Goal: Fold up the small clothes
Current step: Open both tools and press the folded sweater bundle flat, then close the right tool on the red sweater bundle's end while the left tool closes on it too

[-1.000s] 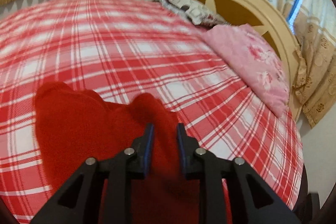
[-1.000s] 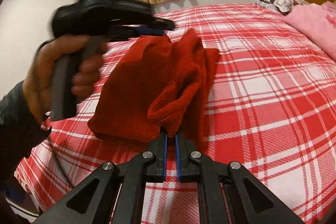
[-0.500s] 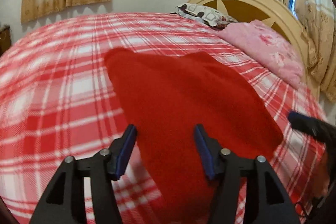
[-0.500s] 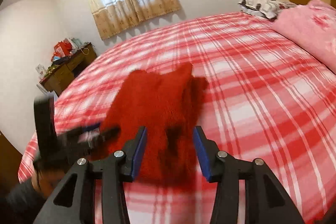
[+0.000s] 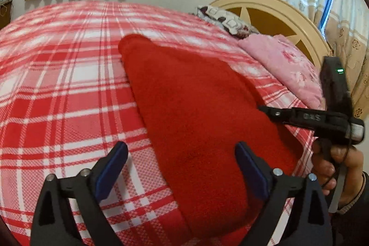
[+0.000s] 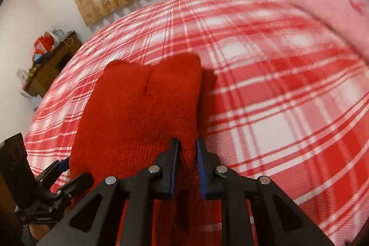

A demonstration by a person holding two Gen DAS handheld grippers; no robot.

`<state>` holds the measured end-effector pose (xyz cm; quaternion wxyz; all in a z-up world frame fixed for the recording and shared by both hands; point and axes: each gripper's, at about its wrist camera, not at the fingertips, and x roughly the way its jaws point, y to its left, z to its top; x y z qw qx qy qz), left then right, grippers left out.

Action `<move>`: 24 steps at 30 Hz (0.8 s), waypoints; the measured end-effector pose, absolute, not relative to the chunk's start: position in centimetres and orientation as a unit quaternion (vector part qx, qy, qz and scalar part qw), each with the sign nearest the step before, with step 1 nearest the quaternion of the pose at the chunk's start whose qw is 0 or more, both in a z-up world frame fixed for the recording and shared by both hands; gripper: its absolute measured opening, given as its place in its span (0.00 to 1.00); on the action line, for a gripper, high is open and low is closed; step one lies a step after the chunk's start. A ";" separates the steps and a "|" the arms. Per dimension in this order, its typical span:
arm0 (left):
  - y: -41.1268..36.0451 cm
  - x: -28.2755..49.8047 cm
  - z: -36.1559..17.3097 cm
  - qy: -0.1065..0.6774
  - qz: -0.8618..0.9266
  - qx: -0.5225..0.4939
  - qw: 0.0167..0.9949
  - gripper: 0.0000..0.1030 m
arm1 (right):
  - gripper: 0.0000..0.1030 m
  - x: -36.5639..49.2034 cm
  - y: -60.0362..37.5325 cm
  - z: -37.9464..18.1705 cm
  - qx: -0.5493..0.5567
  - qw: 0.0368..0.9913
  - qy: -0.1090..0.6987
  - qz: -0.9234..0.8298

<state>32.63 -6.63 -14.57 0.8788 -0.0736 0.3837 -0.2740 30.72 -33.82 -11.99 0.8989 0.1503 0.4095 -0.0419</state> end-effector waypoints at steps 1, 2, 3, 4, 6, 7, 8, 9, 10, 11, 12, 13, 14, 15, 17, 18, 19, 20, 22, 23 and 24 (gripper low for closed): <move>-6.7 32.8 -14.8 0.392 -0.275 -0.077 0.875 0.94 | 0.20 30.8 -33.7 -11.3 0.146 0.903 0.401 -0.044; -6.6 32.8 -14.9 0.394 -0.275 -0.079 0.873 0.94 | 0.26 31.2 -33.5 -10.3 0.136 0.910 0.389 -0.050; -6.6 32.7 -15.0 0.396 -0.273 -0.079 0.873 0.94 | 0.27 31.5 -33.3 -9.6 0.130 0.915 0.378 -0.051; -6.7 32.7 -15.1 0.397 -0.272 -0.077 0.873 0.94 | 0.27 32.2 -32.9 -8.9 0.127 0.921 0.367 -0.041; -6.9 32.6 -15.1 0.397 -0.271 -0.072 0.874 0.94 | 0.27 33.9 -31.9 -8.1 0.128 0.924 0.361 0.004; -7.0 32.4 -15.1 0.397 -0.269 -0.068 0.875 0.95 | 0.28 34.9 -31.2 -8.1 0.124 0.922 0.365 0.029; -7.2 32.3 -15.0 0.395 -0.267 -0.065 0.877 0.96 | 0.32 36.2 -30.3 -8.5 0.109 0.917 0.380 0.053; -7.2 32.2 -15.1 0.394 -0.267 -0.064 0.877 0.96 | 0.35 36.7 -29.8 -8.9 0.096 0.914 0.390 0.057; -7.1 32.2 -15.1 0.395 -0.267 -0.064 0.877 0.96 | 0.35 37.7 -29.4 -10.0 0.076 0.906 0.414 0.050; -7.1 32.1 -15.0 0.395 -0.267 -0.065 0.877 0.97 | 0.35 38.1 -29.4 -10.9 0.070 0.900 0.429 0.039; -6.9 32.2 -15.0 0.395 -0.268 -0.068 0.876 0.97 | 0.35 38.3 -29.8 -11.9 0.071 0.894 0.441 0.027; -6.7 32.2 -15.1 0.395 -0.268 -0.073 0.875 0.97 | 0.35 38.2 -30.4 -12.2 0.084 0.897 0.433 0.032; -6.5 32.2 -15.1 0.395 -0.269 -0.078 0.875 0.97 | 0.35 37.9 -31.0 -12.3 0.097 0.900 0.424 0.038; -6.3 32.3 -15.1 0.394 -0.273 -0.085 0.873 0.97 | 0.34 37.6 -31.5 -12.5 0.104 0.901 0.420 0.041; -6.0 32.3 -15.2 0.395 -0.275 -0.093 0.872 0.98 | 0.34 37.5 -31.4 -12.6 0.099 0.902 0.417 0.043; -6.1 32.4 -15.2 0.397 -0.276 -0.093 0.870 0.98 | 0.34 37.4 -31.4 -12.3 0.095 0.904 0.416 0.038; -6.1 32.4 -15.2 0.396 -0.278 -0.095 0.870 0.98 | 0.34 37.3 -31.2 -11.9 0.090 0.906 0.413 0.031; -6.0 32.3 -15.0 0.390 -0.280 -0.099 0.872 0.97 | 0.35 37.0 -31.0 -11.5 0.084 0.909 0.407 0.023; -4.9 32.2 -14.9 0.380 -0.268 -0.121 0.877 0.98 | 0.35 35.5 -30.4 -10.3 0.076 0.922 0.379 0.017; -4.3 32.3 -15.0 0.380 -0.260 -0.135 0.877 0.99 | 0.37 34.6 -30.0 -9.9 0.071 0.925 0.372 0.032; -3.8 32.5 -15.1 0.381 -0.253 -0.151 0.876 1.00 | 0.37 34.0 -29.6 -9.8 0.065 0.924 0.375 0.032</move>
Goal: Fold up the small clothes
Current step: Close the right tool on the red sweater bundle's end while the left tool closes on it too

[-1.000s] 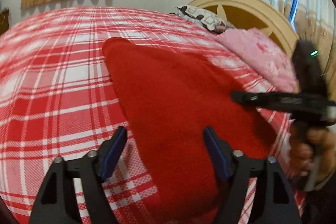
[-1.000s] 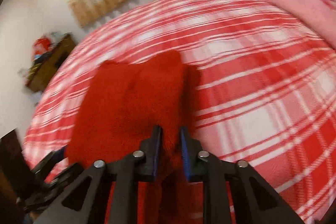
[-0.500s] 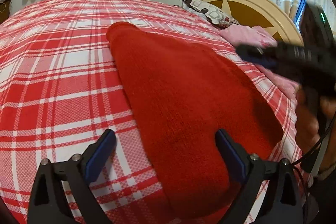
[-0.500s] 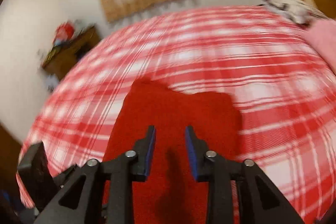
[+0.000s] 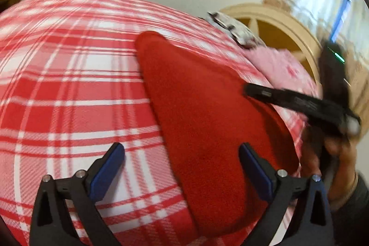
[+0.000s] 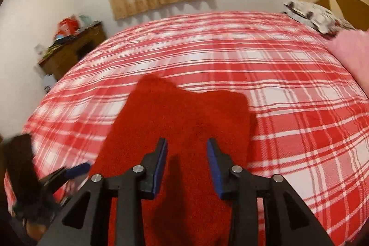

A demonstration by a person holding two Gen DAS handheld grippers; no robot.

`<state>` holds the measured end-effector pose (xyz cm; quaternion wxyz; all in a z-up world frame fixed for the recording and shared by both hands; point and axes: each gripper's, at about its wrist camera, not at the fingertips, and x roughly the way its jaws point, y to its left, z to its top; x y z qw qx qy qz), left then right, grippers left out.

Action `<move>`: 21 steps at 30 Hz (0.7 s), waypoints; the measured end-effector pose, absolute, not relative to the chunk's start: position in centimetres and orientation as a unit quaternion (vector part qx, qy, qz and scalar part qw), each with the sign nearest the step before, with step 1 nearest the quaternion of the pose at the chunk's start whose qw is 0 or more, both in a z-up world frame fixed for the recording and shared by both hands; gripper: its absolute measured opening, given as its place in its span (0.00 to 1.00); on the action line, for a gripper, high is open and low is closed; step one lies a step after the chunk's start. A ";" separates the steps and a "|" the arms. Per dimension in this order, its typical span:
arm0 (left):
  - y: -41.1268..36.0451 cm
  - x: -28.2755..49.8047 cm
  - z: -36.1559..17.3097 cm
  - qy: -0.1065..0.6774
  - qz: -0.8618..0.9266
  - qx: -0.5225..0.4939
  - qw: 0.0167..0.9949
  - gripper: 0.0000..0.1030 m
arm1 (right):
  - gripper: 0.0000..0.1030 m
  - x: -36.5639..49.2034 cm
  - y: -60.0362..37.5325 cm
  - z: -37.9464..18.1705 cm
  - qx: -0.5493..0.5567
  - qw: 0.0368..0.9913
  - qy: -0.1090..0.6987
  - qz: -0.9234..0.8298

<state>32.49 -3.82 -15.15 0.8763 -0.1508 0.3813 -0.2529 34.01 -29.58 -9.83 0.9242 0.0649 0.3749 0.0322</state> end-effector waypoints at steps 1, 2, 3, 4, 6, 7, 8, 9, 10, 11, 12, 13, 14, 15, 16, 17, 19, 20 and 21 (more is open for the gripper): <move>-3.6 32.6 -15.3 0.385 -0.248 -0.159 0.875 1.00 | 0.37 33.7 -29.4 -10.2 0.058 0.921 0.384 0.025; -3.6 32.8 -15.4 0.388 -0.247 -0.160 0.873 1.00 | 0.37 33.5 -29.5 -11.0 0.054 0.915 0.400 0.022; -3.9 32.7 -15.4 0.390 -0.243 -0.153 0.875 1.00 | 0.38 33.6 -29.7 -12.1 0.049 0.906 0.420 0.019; -4.3 32.6 -15.4 0.392 -0.237 -0.140 0.878 1.00 | 0.38 33.4 -30.1 -12.8 0.041 0.909 0.415 0.017; -5.4 32.6 -15.4 0.401 -0.227 -0.109 0.881 1.00 | 0.38 33.0 -31.2 -13.1 0.062 0.913 0.402 0.030; -5.9 32.5 -15.4 0.403 -0.221 -0.095 0.883 1.00 | 0.38 33.0 -31.8 -13.2 0.080 0.912 0.401 0.033; -6.1 32.4 -15.4 0.404 -0.217 -0.086 0.885 1.00 | 0.39 33.0 -32.1 -13.2 0.092 0.911 0.400 0.035; -6.2 32.4 -15.5 0.405 -0.214 -0.080 0.886 1.00 | 0.40 33.0 -32.1 -13.2 0.094 0.912 0.397 0.038; -6.2 32.4 -15.5 0.405 -0.213 -0.077 0.886 1.00 | 0.40 32.8 -32.0 -13.1 0.091 0.914 0.394 0.041; -6.0 32.5 -15.5 0.404 -0.214 -0.079 0.886 1.00 | 0.41 32.7 -31.8 -13.0 0.086 0.916 0.389 0.044; -5.8 32.5 -15.6 0.404 -0.216 -0.084 0.885 1.00 | 0.41 32.3 -31.9 -12.6 0.088 0.918 0.383 0.051; -5.3 32.5 -15.6 0.403 -0.220 -0.092 0.884 1.00 | 0.42 31.9 -32.1 -12.3 0.096 0.920 0.375 0.058; -5.0 32.4 -15.5 0.400 -0.223 -0.102 0.883 1.00 | 0.45 31.4 -32.9 -11.8 0.114 0.923 0.362 0.063; -4.5 32.2 -15.3 0.391 -0.225 -0.114 0.885 1.00 | 0.53 31.1 -33.4 -11.5 0.126 0.925 0.353 0.062; -4.2 32.1 -15.0 0.383 -0.229 -0.121 0.887 1.00 | 0.59 30.7 -34.0 -11.1 0.137 0.927 0.345 0.056; -4.0 32.0 -14.7 0.376 -0.234 -0.127 0.888 1.00 | 0.70 30.5 -35.0 -10.8 0.151 0.928 0.338 0.044; -3.9 32.0 -14.2 0.369 -0.229 -0.126 0.892 1.00 | 0.72 30.9 -36.3 -10.8 0.175 0.923 0.340 0.040; -4.1 32.2 -14.1 0.370 -0.235 -0.128 0.889 1.00 | 0.72 31.2 -37.0 -10.9 0.186 0.919 0.346 0.038; -4.5 32.5 -14.0 0.374 -0.242 -0.128 0.886 1.00 | 0.72 31.8 -37.6 -11.2 0.196 0.913 0.356 0.037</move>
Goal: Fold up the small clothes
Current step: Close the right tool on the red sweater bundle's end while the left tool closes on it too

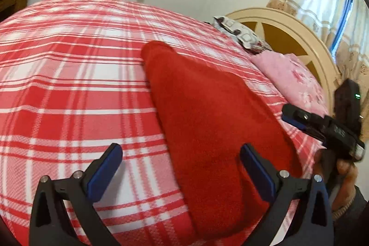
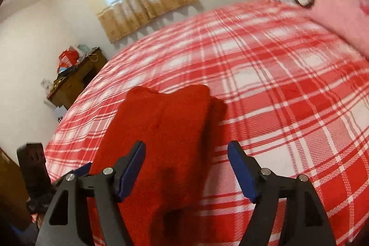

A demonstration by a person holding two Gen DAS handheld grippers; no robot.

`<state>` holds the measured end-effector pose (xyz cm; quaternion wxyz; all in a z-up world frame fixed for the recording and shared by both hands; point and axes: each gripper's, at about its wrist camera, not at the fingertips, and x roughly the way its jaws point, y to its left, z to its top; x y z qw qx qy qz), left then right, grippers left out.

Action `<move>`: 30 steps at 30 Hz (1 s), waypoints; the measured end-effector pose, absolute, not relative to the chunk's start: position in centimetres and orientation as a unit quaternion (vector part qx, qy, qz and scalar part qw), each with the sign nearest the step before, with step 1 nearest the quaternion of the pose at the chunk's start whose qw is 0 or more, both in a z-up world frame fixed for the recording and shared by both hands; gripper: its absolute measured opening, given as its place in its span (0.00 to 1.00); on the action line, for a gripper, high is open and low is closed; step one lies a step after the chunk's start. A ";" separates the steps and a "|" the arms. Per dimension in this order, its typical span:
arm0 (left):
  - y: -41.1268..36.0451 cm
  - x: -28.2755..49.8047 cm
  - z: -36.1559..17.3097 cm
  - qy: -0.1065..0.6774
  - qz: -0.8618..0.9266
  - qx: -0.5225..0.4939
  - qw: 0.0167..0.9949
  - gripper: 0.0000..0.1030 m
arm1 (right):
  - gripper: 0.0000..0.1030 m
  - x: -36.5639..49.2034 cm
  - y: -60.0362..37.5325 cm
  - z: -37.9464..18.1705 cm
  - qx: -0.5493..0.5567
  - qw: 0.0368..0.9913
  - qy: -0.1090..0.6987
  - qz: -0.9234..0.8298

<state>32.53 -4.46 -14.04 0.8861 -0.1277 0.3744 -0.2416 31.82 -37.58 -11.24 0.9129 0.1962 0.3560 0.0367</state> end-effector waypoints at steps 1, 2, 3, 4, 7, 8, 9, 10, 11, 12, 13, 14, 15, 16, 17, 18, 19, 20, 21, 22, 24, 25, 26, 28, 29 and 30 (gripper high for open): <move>-4.8 32.7 -14.0 0.378 -0.242 -0.124 0.885 1.00 | 0.72 32.4 -38.0 -11.6 0.205 0.907 0.365 0.040; -5.3 33.0 -14.0 0.381 -0.243 -0.118 0.884 1.00 | 0.72 33.2 -38.4 -12.0 0.220 0.899 0.375 0.047; -5.8 33.2 -14.0 0.385 -0.241 -0.109 0.884 1.00 | 0.72 33.9 -38.9 -12.5 0.239 0.891 0.382 0.052; -6.3 33.3 -14.0 0.389 -0.236 -0.096 0.885 1.00 | 0.72 34.5 -39.2 -12.9 0.257 0.885 0.385 0.055; -7.4 33.6 -14.6 0.399 -0.231 -0.069 0.885 1.00 | 0.72 36.7 -39.6 -14.4 0.302 0.859 0.405 0.082; -7.5 33.6 -14.8 0.402 -0.233 -0.065 0.883 1.00 | 0.72 37.2 -39.5 -14.6 0.296 0.862 0.405 0.076; -7.5 33.6 -14.9 0.403 -0.233 -0.064 0.883 1.00 | 0.72 37.5 -39.3 -14.7 0.287 0.866 0.403 0.073; -7.3 33.5 -15.0 0.404 -0.233 -0.066 0.882 1.00 | 0.72 37.8 -39.3 -14.8 0.283 0.870 0.398 0.072; -7.2 33.5 -15.1 0.405 -0.233 -0.069 0.881 1.00 | 0.72 38.2 -39.4 -15.0 0.286 0.871 0.394 0.072; -7.0 33.5 -15.2 0.406 -0.235 -0.073 0.880 1.00 | 0.72 38.7 -39.7 -15.3 0.298 0.867 0.394 0.073; -7.0 33.5 -15.3 0.406 -0.236 -0.074 0.880 1.00 | 0.72 39.1 -40.0 -15.6 0.309 0.862 0.394 0.075; -7.0 33.5 -15.3 0.406 -0.236 -0.073 0.880 1.00 | 0.72 39.3 -40.3 -15.8 0.318 0.859 0.393 0.074; -7.1 33.4 -15.3 0.406 -0.235 -0.072 0.880 1.00 | 0.72 39.6 -40.6 -16.1 0.327 0.858 0.390 0.073; -7.1 33.4 -15.3 0.406 -0.235 -0.069 0.880 1.00 | 0.72 39.8 -40.7 -16.3 0.331 0.857 0.388 0.072; -7.2 33.4 -15.4 0.406 -0.236 -0.066 0.880 1.00 | 0.72 40.1 -40.8 -16.5 0.334 0.856 0.388 0.074; -7.3 33.3 -15.3 0.406 -0.236 -0.064 0.880 1.00 | 0.72 40.2 -40.9 -16.6 0.338 0.854 0.387 0.077; -7.4 33.4 -15.3 0.406 -0.236 -0.064 0.880 1.00 | 0.72 40.3 -41.0 -16.6 0.341 0.854 0.385 0.082; -7.5 33.4 -15.3 0.407 -0.237 -0.065 0.880 1.00 | 0.72 40.4 -41.2 -16.7 0.343 0.853 0.384 0.084; -7.4 33.5 -15.4 0.407 -0.238 -0.066 0.879 1.00 | 0.71 40.7 -41.2 -16.8 0.345 0.852 0.384 0.087; -7.5 33.5 -15.4 0.407 -0.238 -0.065 0.879 1.00 | 0.70 40.9 -41.1 -16.8 0.345 0.852 0.385 0.088; -7.5 33.5 -15.4 0.408 -0.239 -0.064 0.879 1.00 | 0.63 41.4 -40.8 -17.0 0.344 0.851 0.385 0.096; -7.5 33.6 -15.4 0.408 -0.240 -0.065 0.879 1.00 | 0.61 41.5 -40.6 -17.0 0.343 0.851 0.386 0.099; -7.5 33.6 -15.4 0.408 -0.241 -0.065 0.878 1.00 | 0.59 41.6 -40.5 -17.1 0.342 0.851 0.386 0.101; -7.5 33.5 -15.4 0.408 -0.243 -0.065 0.878 1.00 | 0.56 41.7 -40.4 -17.3 0.339 0.852 0.385 0.105; -7.5 33.5 -15.4 0.408 -0.244 -0.066 0.877 1.00 | 0.52 41.8 -40.3 -17.4 0.339 0.852 0.385 0.109; -7.6 33.6 -15.4 0.408 -0.245 -0.066 0.877 1.00 | 0.50 42.0 -40.3 -17.5 0.340 0.850 0.387 0.112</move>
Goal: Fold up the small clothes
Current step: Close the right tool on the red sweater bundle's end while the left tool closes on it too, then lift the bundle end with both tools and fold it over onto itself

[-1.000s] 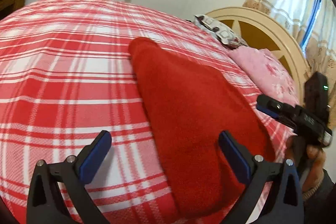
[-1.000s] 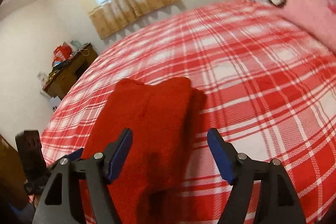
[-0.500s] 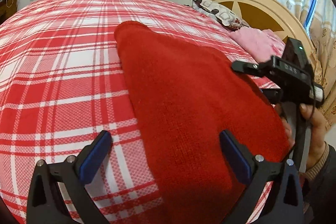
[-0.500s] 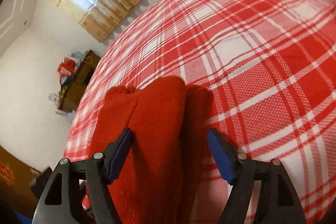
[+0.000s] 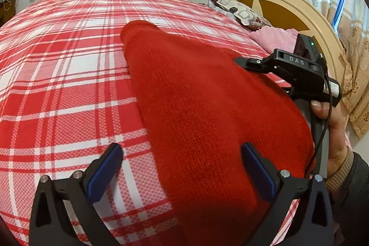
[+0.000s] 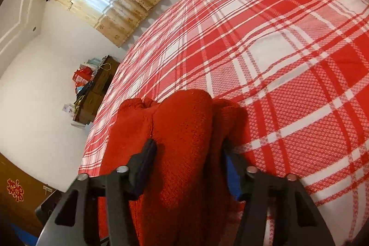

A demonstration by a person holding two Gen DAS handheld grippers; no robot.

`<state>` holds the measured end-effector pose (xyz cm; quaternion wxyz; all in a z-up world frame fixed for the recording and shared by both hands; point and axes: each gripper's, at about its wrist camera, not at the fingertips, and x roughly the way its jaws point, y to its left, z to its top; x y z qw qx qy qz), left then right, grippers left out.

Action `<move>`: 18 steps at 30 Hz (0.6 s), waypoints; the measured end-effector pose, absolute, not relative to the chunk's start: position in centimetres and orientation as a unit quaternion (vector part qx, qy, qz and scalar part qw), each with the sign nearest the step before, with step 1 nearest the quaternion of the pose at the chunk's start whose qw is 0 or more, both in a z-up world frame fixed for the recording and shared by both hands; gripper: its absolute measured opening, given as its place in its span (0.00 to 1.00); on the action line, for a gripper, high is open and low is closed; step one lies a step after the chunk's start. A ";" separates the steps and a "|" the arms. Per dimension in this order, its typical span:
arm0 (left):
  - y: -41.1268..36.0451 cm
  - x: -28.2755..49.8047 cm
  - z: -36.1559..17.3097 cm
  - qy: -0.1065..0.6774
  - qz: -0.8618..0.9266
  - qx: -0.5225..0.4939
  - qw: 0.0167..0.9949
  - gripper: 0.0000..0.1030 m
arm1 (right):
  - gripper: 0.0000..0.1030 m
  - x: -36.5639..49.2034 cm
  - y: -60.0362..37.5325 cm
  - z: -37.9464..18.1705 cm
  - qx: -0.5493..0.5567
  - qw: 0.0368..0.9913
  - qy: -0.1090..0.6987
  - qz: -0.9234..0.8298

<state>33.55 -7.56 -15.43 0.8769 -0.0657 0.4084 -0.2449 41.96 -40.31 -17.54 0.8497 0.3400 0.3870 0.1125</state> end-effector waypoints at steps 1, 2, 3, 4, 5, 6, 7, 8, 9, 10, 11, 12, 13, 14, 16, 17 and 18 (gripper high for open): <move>-7.6 33.6 -15.4 0.408 -0.247 -0.065 0.876 1.00 | 0.49 42.1 -40.4 -17.7 0.342 0.848 0.389 0.115; -7.7 33.6 -15.4 0.409 -0.250 -0.065 0.875 1.00 | 0.46 42.1 -40.4 -17.7 0.344 0.847 0.389 0.117; -7.7 33.6 -15.4 0.409 -0.254 -0.064 0.874 1.00 | 0.42 42.3 -40.4 -17.8 0.345 0.845 0.390 0.120; -7.8 33.5 -15.4 0.409 -0.256 -0.064 0.874 1.00 | 0.41 42.4 -40.5 -18.0 0.348 0.843 0.392 0.122; -7.9 33.5 -15.4 0.408 -0.261 -0.064 0.872 0.98 | 0.39 42.5 -40.5 -18.1 0.351 0.841 0.392 0.125; -7.9 33.5 -15.4 0.408 -0.266 -0.064 0.871 0.96 | 0.37 42.5 -40.5 -18.0 0.351 0.841 0.391 0.128; -8.0 33.5 -15.3 0.408 -0.267 -0.064 0.871 0.96 | 0.36 42.4 -40.4 -18.1 0.351 0.842 0.388 0.132; -8.0 33.4 -15.3 0.407 -0.270 -0.065 0.870 0.93 | 0.35 42.4 -40.4 -18.1 0.351 0.842 0.386 0.135; -8.1 33.4 -15.3 0.406 -0.278 -0.065 0.868 0.88 | 0.35 42.4 -40.3 -18.1 0.350 0.843 0.385 0.138; -8.2 33.4 -15.2 0.406 -0.284 -0.066 0.866 0.86 | 0.35 42.4 -40.3 -18.1 0.350 0.843 0.385 0.138; -8.2 33.3 -15.2 0.405 -0.290 -0.065 0.865 0.82 | 0.35 42.5 -40.3 -18.2 0.350 0.842 0.386 0.138; -8.4 33.3 -15.2 0.405 -0.294 -0.063 0.864 0.80 | 0.35 42.5 -40.3 -18.2 0.351 0.841 0.387 0.138; -8.5 33.3 -15.2 0.405 -0.296 -0.062 0.863 0.79 | 0.35 42.6 -40.3 -18.3 0.352 0.841 0.387 0.139; -8.5 33.3 -15.1 0.405 -0.297 -0.061 0.863 0.79 | 0.35 42.6 -40.2 -18.4 0.351 0.841 0.388 0.140; -8.6 33.2 -15.1 0.405 -0.298 -0.059 0.863 0.77 | 0.35 42.7 -40.4 -18.5 0.353 0.839 0.389 0.141; -8.7 33.1 -15.1 0.404 -0.299 -0.056 0.863 0.75 | 0.35 42.7 -40.4 -18.5 0.355 0.838 0.389 0.142; -8.8 33.0 -15.0 0.403 -0.297 -0.052 0.864 0.74 | 0.35 42.7 -40.5 -18.6 0.356 0.838 0.388 0.143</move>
